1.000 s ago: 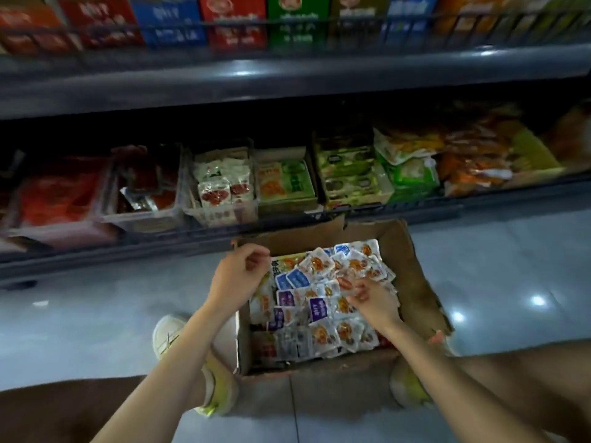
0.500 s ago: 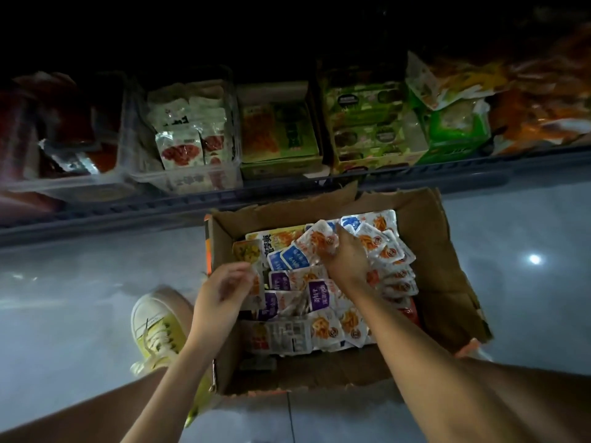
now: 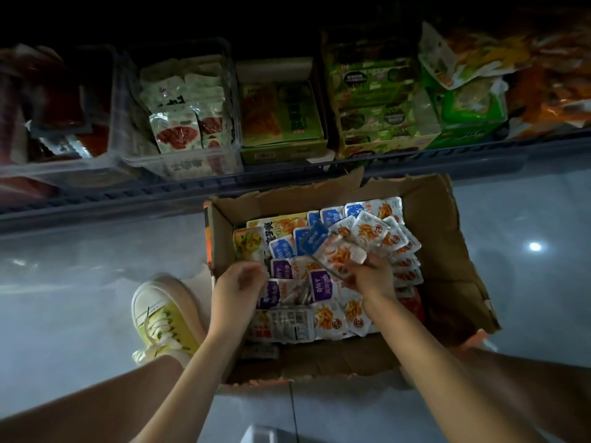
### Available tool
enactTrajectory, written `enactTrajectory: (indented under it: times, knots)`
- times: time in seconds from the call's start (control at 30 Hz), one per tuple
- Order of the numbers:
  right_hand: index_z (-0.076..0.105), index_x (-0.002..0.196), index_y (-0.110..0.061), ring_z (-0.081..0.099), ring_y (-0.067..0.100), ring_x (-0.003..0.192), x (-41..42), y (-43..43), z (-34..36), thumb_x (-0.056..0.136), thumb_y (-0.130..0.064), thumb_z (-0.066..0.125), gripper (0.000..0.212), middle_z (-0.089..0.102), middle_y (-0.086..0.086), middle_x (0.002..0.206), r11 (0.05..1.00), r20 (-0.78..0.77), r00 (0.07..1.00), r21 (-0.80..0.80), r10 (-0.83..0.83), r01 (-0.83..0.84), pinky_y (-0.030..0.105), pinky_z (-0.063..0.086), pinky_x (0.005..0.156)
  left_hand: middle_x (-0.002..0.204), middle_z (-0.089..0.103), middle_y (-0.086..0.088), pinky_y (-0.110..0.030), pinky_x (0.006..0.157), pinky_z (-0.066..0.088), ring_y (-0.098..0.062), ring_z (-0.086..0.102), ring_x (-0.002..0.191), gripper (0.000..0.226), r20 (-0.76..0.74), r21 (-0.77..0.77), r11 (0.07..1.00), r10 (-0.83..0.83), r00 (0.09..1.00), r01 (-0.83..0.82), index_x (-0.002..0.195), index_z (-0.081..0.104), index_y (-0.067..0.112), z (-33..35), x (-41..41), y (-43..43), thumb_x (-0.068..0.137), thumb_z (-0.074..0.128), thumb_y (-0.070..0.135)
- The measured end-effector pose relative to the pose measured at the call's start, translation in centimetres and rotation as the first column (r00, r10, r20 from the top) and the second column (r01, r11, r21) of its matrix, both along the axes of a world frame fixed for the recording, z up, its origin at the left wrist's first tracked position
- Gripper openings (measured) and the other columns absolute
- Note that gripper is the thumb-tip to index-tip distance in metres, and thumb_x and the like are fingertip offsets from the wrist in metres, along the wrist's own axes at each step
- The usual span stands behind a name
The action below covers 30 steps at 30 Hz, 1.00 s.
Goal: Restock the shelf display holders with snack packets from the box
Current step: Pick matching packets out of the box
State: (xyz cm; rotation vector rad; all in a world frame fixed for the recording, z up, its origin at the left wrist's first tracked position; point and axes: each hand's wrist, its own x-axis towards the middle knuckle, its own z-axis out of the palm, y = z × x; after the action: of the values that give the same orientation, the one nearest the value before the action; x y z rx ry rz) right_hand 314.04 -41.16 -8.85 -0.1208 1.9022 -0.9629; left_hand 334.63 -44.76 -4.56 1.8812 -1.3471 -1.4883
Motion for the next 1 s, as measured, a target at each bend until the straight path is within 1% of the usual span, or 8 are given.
enactTrajectory:
  times: [0.17, 0.37, 0.47, 0.53, 0.6, 0.8, 0.9, 1.0]
  knots:
    - [0.062, 0.092, -0.009, 0.061, 0.021, 0.066, 3.0, 3.0, 3.0, 0.085, 0.002, 0.064, 0.013, 0.067, 0.01, 0.083, 0.985, 0.452, 0.878, 0.135, -0.157, 0.107, 0.027, 0.051, 0.055, 0.099, 0.068, 0.003, -0.036, 0.08, 0.058, -0.013, 0.068, 0.091, 0.044, -0.182, 0.269, 0.957, 0.163, 0.97, -0.11, 0.12, 0.053, 0.017, 0.3, -2.6, 1.3, 0.082, 0.07, 0.029]
    - [0.065, 0.094, -0.014, 0.067, 0.016, 0.068, 3.4, 1.7, 3.4, 0.084, -0.005, 0.067, 0.014, 0.072, 0.007, 0.088, 0.974, 0.467, 0.863, 0.018, 0.192, -0.227, 0.025, 0.054, 0.055, 0.102, 0.069, -0.001, -0.042, 0.079, 0.057, -0.019, 0.067, 0.098, 0.045, -0.198, 0.221, 0.924, 0.356, 0.913, -0.312, 0.124, 0.051, 0.015, -0.4, -2.4, 1.0, 0.084, 0.067, 0.002]
    - [0.065, 0.105, -0.016, 0.065, 0.011, 0.084, 1.9, -0.5, 1.7, 0.092, -0.018, 0.059, 0.014, 0.068, 0.006, 0.107, 0.885, 0.108, 0.879, -0.018, 0.464, -0.465, 0.021, 0.051, 0.074, 0.095, 0.071, 0.002, -0.051, 0.083, 0.055, -0.019, 0.068, 0.094, 0.042, -0.146, 0.158, 0.93, 0.354, 0.924, -0.332, 0.121, 0.052, 0.016, -0.8, -1.6, 0.1, 0.084, 0.066, 0.002]
    - [0.058, 0.124, -0.016, 0.058, 0.015, 0.11, 0.4, -2.4, -1.1, 0.094, -0.02, 0.057, 0.031, 0.061, 0.004, 0.126, 0.753, -0.345, 0.684, 0.122, 0.643, -0.646, 0.025, 0.043, 0.092, 0.098, 0.071, 0.0, -0.052, 0.083, 0.055, -0.02, 0.067, 0.096, 0.037, -0.109, 0.109, 0.944, 0.323, 0.94, -0.312, 0.114, 0.052, 0.019, -0.8, -1.1, -0.3, 0.084, 0.065, 0.001]
    - [0.051, 0.134, -0.019, 0.049, 0.021, 0.124, -0.8, -4.3, -3.5, 0.091, -0.018, 0.06, 0.044, 0.055, 0.005, 0.134, 0.669, -0.55, 0.473, 0.227, 0.688, -0.708, 0.034, 0.039, 0.102, 0.105, 0.069, -0.003, -0.052, 0.086, 0.054, -0.021, 0.065, 0.1, 0.037, -0.07, 0.075, 0.959, 0.279, 0.958, -0.273, 0.112, 0.049, 0.021, -0.8, -0.6, -0.5, 0.085, 0.064, 0.002]
    - [0.049, 0.136, -0.021, 0.04, 0.023, 0.128, -1.6, -7.9, -5.8, 0.087, -0.02, 0.062, 0.051, 0.057, 0.005, 0.132, 0.302, -0.615, -0.066, 0.475, 0.786, -0.827, 0.037, 0.023, 0.107, 0.116, 0.064, -0.004, -0.051, 0.091, 0.052, -0.021, 0.061, 0.109, 0.038, -0.089, 0.118, 0.968, 0.233, 0.968, -0.222, 0.118, 0.047, 0.02, -0.8, -0.1, -0.4, 0.088, 0.061, 0.002]
    - [0.065, 0.115, -0.019, 0.046, 0.022, 0.118, -1.8, -6.9, -5.7, 0.09, -0.02, 0.057, 0.027, 0.064, 0.004, 0.117, 0.276, -0.67, -0.187, 0.521, 0.718, -0.808, 0.038, 0.023, 0.105, 0.117, 0.064, -0.003, -0.051, 0.091, 0.052, -0.02, 0.06, 0.111, 0.037, -0.101, 0.123, 0.973, 0.209, 0.973, -0.197, 0.117, 0.047, 0.021, -0.6, -0.2, -0.4, 0.088, 0.059, 0.001]
    - [0.073, 0.095, -0.017, 0.055, 0.02, 0.102, -2.8, -5.3, -5.2, 0.087, -0.025, 0.063, 0.016, 0.07, 0.002, 0.097, 0.349, -0.749, -0.14, 0.455, 0.648, -0.82, 0.038, 0.031, 0.097, 0.11, 0.065, 0.001, -0.048, 0.089, 0.053, -0.019, 0.061, 0.108, 0.036, -0.101, 0.103, 0.978, 0.193, 0.976, -0.183, 0.116, 0.048, 0.02, -0.3, -0.3, -0.5, 0.088, 0.059, 0.0]
